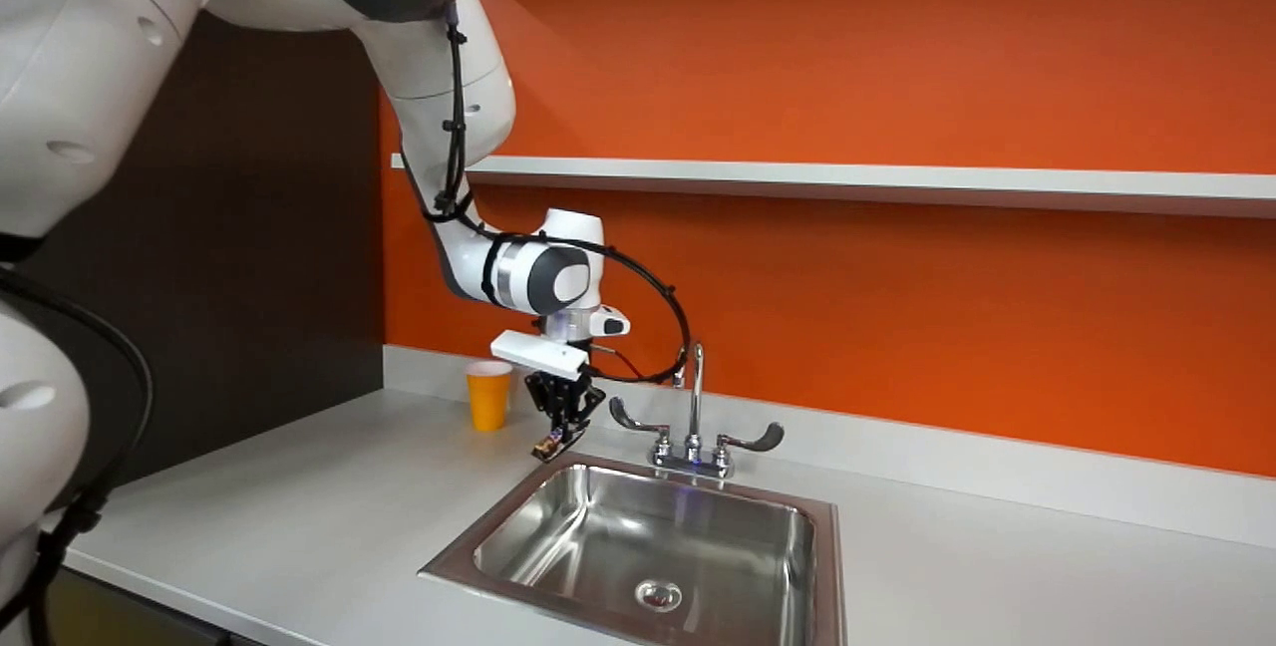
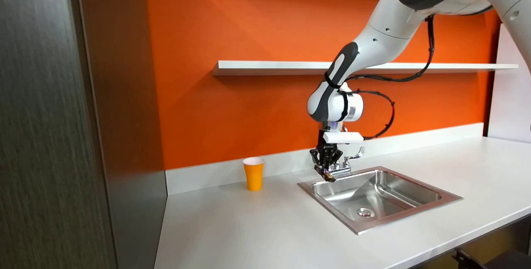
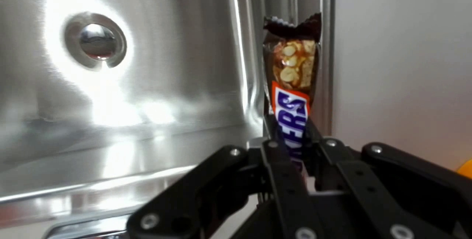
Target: Put the brown packet in the sink.
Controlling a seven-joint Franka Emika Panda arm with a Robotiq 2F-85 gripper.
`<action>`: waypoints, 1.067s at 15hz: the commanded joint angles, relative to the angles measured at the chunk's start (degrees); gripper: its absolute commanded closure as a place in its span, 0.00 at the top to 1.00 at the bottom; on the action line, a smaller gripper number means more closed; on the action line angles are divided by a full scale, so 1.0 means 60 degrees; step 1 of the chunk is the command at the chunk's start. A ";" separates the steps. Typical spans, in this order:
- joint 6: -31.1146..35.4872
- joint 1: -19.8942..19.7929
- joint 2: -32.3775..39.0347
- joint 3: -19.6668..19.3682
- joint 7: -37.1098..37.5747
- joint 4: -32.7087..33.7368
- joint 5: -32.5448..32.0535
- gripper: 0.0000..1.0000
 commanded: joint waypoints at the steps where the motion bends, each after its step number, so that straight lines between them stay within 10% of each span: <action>1: -0.0018 -0.0428 -0.0042 -0.0102 -0.0227 -0.0122 0.0335 0.04; 16: 0.0339 -0.1179 0.0929 -0.0322 -0.0207 -0.0629 0.0670 0.04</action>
